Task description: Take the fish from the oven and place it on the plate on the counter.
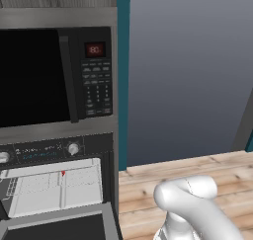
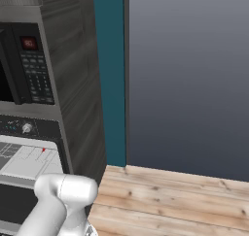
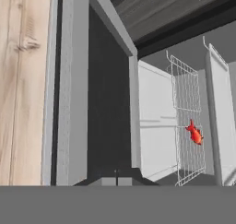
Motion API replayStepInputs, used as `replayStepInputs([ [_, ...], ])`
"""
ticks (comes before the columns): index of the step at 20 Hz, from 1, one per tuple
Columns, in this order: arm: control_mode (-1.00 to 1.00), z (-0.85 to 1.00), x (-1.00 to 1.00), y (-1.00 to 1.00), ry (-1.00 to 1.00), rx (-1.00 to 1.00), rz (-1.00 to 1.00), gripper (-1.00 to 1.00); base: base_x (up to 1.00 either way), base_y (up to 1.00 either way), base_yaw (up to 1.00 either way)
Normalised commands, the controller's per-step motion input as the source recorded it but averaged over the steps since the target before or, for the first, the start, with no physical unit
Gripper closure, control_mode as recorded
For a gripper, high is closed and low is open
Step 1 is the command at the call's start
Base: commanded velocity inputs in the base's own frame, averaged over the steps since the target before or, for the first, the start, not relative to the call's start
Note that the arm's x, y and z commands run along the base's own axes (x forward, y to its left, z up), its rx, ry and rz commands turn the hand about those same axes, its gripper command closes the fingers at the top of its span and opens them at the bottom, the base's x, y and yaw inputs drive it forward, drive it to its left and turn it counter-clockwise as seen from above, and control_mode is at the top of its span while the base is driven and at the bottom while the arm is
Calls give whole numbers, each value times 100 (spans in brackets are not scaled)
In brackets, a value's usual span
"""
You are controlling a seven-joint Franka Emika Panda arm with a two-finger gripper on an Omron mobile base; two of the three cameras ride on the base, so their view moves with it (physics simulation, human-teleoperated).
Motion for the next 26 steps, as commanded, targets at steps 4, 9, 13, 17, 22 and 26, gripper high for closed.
replayStepInputs([
  [4, -100, 82, 5, 0, -14, 0, 0, 100, 0, 0, 0],
  [9, -100, 71, 11, 0, -16, 0, 0, 100, 0, 0, 0],
  [13, -100, 57, 33, 0, -6, 0, 0, 100, 0, 0, 0],
  [17, -100, 12, 63, 0, 4, 0, 0, 100, 0, 0, 0],
  [22, -100, -17, 81, 0, 13, 0, 0, 100, 0, 0, 0],
  [26, -100, -47, 49, 0, 1, 0, -1, 100, 0, 0, 0],
])
